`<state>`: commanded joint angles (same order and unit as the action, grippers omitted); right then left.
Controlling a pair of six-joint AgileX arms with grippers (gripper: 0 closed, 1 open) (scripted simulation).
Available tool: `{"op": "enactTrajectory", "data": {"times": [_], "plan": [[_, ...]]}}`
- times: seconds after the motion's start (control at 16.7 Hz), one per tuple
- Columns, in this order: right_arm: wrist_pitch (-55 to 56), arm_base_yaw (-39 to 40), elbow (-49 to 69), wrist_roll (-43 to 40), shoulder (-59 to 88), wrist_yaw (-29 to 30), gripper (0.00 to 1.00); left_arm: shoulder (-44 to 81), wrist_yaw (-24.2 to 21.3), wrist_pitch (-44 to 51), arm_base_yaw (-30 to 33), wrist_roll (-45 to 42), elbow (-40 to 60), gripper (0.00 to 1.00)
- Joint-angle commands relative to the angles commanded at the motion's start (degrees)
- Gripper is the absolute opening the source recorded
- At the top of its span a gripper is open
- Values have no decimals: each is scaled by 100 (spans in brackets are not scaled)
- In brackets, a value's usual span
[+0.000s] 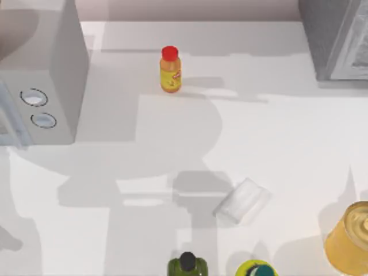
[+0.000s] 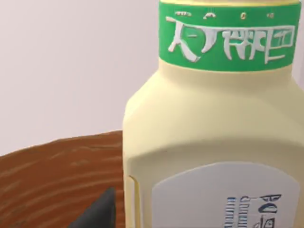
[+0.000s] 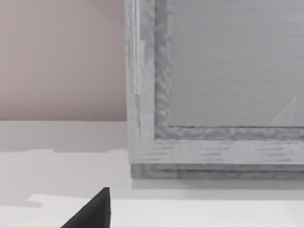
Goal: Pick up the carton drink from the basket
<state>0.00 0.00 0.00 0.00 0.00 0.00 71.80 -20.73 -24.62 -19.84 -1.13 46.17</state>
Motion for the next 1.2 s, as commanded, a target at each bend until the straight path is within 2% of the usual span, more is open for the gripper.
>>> {"op": "enactTrajectory", "data": {"times": [0.48,1.2], "plan": [[0,0,0,0,0,0,100,183,-60,-80,-42,-7,192,100],[0,0,0,0,0,0,100,1339,249,-311,269,0,1014,100]]}}
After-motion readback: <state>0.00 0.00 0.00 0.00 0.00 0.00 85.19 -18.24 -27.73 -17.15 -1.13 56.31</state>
